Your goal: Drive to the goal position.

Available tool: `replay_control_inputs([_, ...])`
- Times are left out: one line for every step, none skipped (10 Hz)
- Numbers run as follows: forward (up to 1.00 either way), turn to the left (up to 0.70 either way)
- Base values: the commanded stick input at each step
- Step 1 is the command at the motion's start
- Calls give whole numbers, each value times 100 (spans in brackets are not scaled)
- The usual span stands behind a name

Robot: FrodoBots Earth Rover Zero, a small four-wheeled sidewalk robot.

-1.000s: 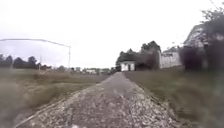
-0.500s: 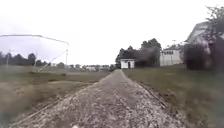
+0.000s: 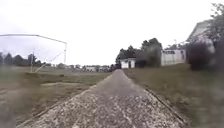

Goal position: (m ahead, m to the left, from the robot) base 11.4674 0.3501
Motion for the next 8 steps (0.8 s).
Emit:
replay_control_inputs([100, 0])
replay_control_inputs([100, 0])
replay_control_inputs([100, 0])
replay_control_inputs([100, 0])
replay_control_inputs([100, 0])
replay_control_inputs([100, 0])
replay_control_inputs([100, 0])
replay_control_inputs([100, 0])
